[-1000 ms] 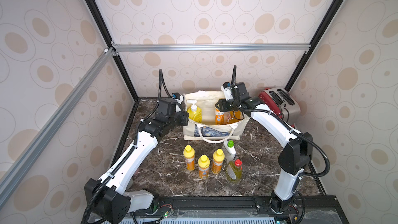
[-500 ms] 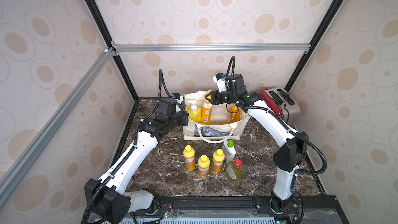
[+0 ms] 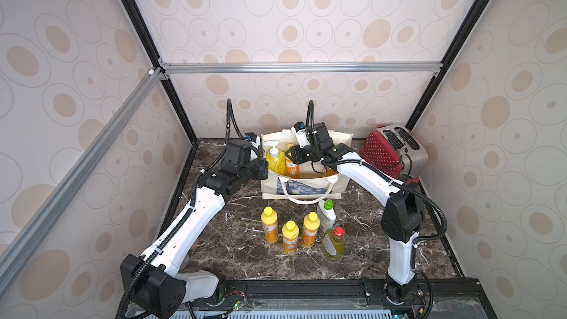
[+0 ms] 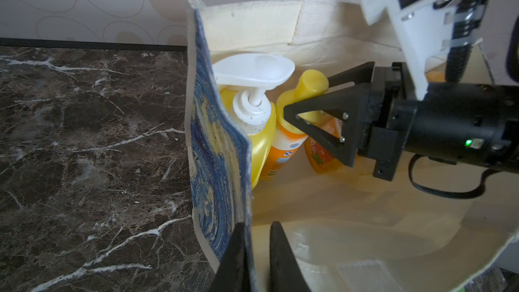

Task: Pack dish soap into the shopping bag
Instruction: Place the bottle of dish soap in the shopping bag, then adjust the shopping bag at the center of the board.

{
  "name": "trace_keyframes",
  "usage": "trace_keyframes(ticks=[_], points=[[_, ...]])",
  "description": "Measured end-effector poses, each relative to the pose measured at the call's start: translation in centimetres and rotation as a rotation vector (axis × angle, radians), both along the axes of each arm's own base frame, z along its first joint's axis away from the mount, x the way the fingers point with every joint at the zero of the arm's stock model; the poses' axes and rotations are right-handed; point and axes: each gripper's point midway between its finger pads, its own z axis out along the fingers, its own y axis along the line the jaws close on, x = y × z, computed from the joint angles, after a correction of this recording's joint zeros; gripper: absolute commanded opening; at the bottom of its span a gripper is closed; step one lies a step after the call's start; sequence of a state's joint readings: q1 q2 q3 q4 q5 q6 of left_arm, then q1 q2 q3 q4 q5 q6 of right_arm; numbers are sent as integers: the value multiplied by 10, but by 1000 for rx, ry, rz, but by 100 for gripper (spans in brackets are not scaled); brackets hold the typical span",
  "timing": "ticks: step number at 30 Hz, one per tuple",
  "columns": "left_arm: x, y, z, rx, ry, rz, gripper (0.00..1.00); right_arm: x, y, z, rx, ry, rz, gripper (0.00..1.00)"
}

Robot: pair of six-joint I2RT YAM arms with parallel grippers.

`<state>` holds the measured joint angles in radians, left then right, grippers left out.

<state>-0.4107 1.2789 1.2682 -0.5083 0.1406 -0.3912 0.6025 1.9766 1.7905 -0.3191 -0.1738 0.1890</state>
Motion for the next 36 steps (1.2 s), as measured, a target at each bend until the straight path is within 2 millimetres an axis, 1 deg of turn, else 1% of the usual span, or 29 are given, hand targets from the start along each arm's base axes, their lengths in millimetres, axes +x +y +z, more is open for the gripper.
trace_keyframes(ticks=[2, 5, 8, 10, 13, 14, 17, 19, 21, 22, 25, 28, 29, 31, 33, 35, 36], points=[[0, 0, 0, 1, 1, 0, 17, 1, -2, -9, -9, 2, -10, 9], [0, 0, -1, 1, 2, -1, 18, 3, -1, -11, -1, -13, -15, 20], [0, 0, -1, 2, 2, -1, 20, 5, 0, -11, 7, -20, -19, 36], [0, 0, -1, 3, 1, -2, 23, 6, 0, -11, 14, -26, -21, 46], [0, 0, -1, 5, 1, -4, 28, 5, -1, -10, 17, -27, -24, 60], [0, 0, -1, 6, 1, -5, 29, 5, -1, -8, 20, -29, -24, 64], [-1, 0, -1, 9, 1, -7, 35, 1, -2, 5, 31, -48, -17, 71], [-1, 0, -2, 11, 2, -8, 39, -4, -3, 19, 41, -62, -9, 75], [-1, 0, -2, 12, 2, -9, 46, -8, -5, 36, 50, -77, -2, 78], [-1, 0, -2, 14, 3, -9, 50, -10, -5, 46, 58, -87, 2, 83], [-1, 1, -3, 17, 5, -8, 64, -17, -7, 73, 72, -115, 19, 85], [-1, 2, -3, 21, 5, -2, 72, -27, -11, 96, 77, -125, 37, 84], [-1, 3, -3, 21, 5, 1, 73, -31, -12, 103, 78, -125, 45, 84], [-2, 5, -2, 27, 3, 8, 76, -42, -17, 117, 70, -125, 66, 83], [-5, 8, 0, 32, 0, 16, 80, -55, -23, 127, 59, -118, 84, 82], [-8, 10, 4, 32, -8, 21, 87, -72, -34, 136, 41, -106, 100, 78], [-10, 12, 7, 32, -14, 22, 92, -82, -40, 141, 36, -100, 108, 76]])
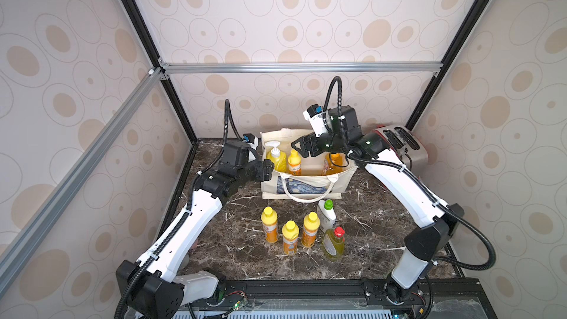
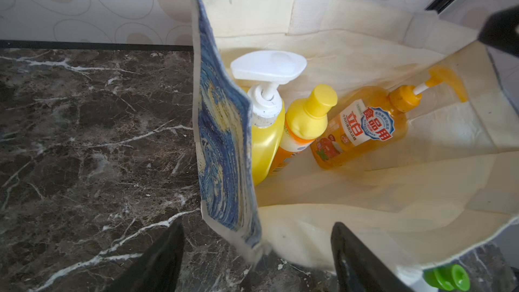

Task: Pack dish soap into the shopping bag
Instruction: Adjust the shopping bag at the center of the board, then adjust the bottle of dish soap in the shopping bag.

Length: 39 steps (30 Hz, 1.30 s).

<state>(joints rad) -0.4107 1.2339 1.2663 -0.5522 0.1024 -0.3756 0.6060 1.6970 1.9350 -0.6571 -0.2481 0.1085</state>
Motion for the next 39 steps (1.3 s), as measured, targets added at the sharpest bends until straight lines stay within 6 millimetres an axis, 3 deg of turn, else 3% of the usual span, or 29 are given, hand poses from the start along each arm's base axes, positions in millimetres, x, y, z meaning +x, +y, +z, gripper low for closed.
trace_keyframes(ticks=[2, 6, 9, 13, 15, 20, 25, 31, 35, 39], points=[[-3, 2, 5, -4, -9, 1, 99, -20, -12, 10, -8, 5, 13, 72], [-6, 1, 7, -14, -10, -1, 99, -58, -36, 16, -28, 28, 26, 65], [-4, -1, 3, -22, 8, -2, 99, -73, -47, -11, -68, 99, 21, 63], [2, -5, -1, -38, 34, 6, 99, -84, -45, -75, -158, 246, 21, 60], [5, -6, -2, -44, 44, 15, 99, -92, -39, -98, -191, 296, 37, 58], [11, -5, -6, -40, 60, 44, 98, -110, -23, -118, -213, 346, 82, 55], [10, -6, -15, -31, 83, 40, 86, -113, -20, -127, -212, 360, 86, 55], [-2, -11, -44, -5, 142, 10, 76, -109, -20, -119, -207, 336, 79, 56], [-9, -8, -54, 9, 155, 1, 76, -94, -18, -84, -172, 258, 55, 57], [-14, -5, -52, 17, 141, -3, 77, -65, -20, -49, -122, 177, 8, 59]])
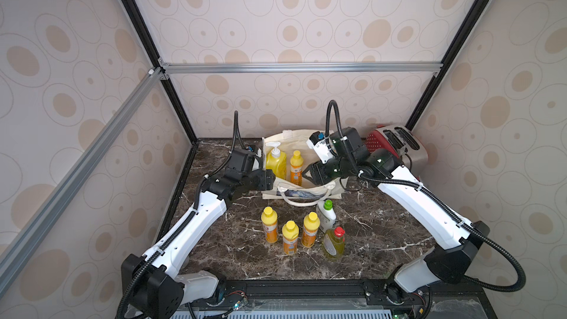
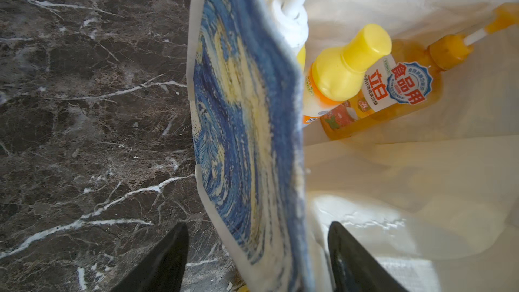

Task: Pack dish soap into the shopping bag
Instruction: Adjust the bottle of dish soap in the shopping bag.

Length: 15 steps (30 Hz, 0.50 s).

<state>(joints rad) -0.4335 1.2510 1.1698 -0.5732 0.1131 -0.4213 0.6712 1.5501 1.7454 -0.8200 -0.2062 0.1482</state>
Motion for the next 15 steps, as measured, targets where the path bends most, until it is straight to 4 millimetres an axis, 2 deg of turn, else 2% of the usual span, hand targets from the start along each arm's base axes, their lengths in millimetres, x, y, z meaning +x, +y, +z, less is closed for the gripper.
trace_keyframes(ticks=[3, 5, 7, 12, 15], points=[[-2, 1, 0, 5, -5, -3, 79, 27, 2, 8, -14, -35, -33, 63], [-2, 2, 0, 8, -6, -5, 79, 43, 9, 2, -37, -39, -39, 66], [-2, 2, 0, 10, -7, -5, 79, 57, 18, -14, -70, -20, -37, 69], [-1, 2, 0, 14, -12, -8, 80, 78, 28, -76, -178, 64, -39, 77], [-1, 2, 0, 17, -13, -9, 80, 84, 28, -97, -222, 87, -51, 80]])
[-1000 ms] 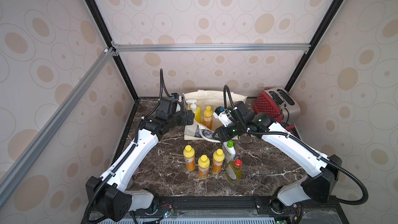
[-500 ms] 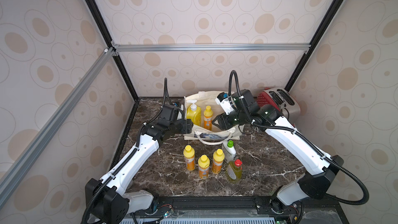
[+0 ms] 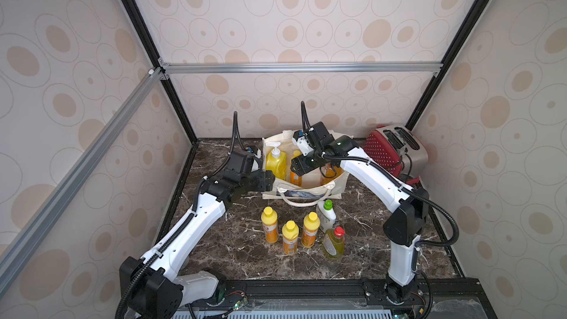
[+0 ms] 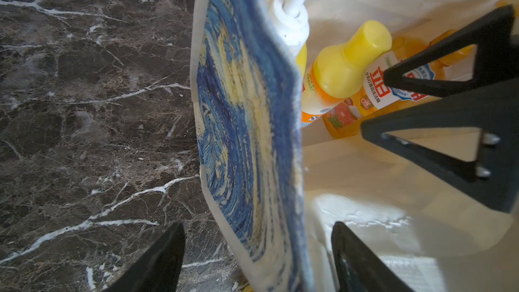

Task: Pack dish soap into the shopping bag
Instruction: Adjust the bottle of dish soap in the shopping bag.

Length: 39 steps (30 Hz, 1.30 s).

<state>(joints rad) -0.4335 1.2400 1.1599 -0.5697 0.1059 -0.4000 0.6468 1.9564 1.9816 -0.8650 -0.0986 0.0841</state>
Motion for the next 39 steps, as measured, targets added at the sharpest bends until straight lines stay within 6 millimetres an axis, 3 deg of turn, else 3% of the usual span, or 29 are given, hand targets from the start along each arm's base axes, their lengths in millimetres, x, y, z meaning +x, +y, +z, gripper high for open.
trace_keyframes(ticks=[14, 24, 39], points=[[1, 2, 0, 14, -7, 0, 81, 26, 3, -23, -41, -52, -45, 74], [1, 2, 1, 21, -11, -4, 81, 43, 11, -22, -7, -115, -63, 42], [1, 2, 1, 25, -14, -4, 81, 56, 12, -16, -10, -190, -89, 29]])
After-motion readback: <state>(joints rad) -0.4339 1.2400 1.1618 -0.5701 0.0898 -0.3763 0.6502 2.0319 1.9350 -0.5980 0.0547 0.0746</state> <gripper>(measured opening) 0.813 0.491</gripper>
